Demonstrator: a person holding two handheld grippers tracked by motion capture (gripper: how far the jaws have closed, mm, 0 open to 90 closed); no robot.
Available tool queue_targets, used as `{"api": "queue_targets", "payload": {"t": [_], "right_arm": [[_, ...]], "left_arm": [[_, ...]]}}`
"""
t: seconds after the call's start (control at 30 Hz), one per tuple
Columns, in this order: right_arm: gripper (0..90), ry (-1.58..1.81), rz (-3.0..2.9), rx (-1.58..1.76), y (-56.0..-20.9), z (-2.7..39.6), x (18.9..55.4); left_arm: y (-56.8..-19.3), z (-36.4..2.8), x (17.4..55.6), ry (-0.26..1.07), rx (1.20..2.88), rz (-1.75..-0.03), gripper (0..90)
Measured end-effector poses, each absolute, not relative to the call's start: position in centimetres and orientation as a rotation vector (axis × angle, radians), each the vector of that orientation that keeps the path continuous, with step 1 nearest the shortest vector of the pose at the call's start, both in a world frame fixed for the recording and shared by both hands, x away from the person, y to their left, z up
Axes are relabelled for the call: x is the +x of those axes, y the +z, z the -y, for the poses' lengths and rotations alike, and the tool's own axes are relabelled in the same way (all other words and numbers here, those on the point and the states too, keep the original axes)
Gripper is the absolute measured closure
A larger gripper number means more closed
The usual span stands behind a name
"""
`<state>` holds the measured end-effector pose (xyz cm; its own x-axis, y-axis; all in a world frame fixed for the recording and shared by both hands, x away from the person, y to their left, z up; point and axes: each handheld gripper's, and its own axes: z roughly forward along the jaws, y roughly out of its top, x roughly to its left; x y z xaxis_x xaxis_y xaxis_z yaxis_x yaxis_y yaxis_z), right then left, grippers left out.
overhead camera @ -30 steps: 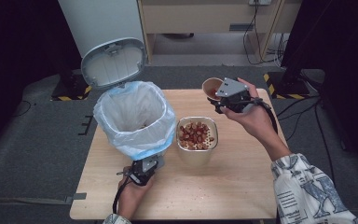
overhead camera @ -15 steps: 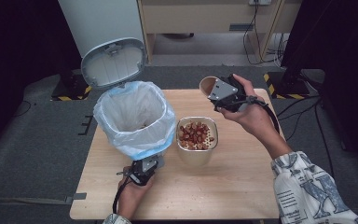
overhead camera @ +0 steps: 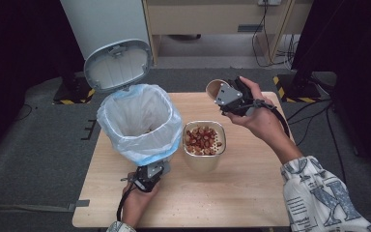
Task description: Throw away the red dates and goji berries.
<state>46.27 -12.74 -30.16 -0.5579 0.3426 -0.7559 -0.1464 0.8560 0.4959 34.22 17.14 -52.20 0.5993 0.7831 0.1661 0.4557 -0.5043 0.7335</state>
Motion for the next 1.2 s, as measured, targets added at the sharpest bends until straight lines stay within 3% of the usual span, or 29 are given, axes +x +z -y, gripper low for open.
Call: {"api": "queue_targets", "payload": {"t": [1.2], "right_arm": [[35.3, 0.483, -2.023, 0.020, -29.6, 11.9, 45.1]], "left_arm": [[-52.2, -17.2, 34.2, 0.646, 2.172, -0.976, 89.4]]}}
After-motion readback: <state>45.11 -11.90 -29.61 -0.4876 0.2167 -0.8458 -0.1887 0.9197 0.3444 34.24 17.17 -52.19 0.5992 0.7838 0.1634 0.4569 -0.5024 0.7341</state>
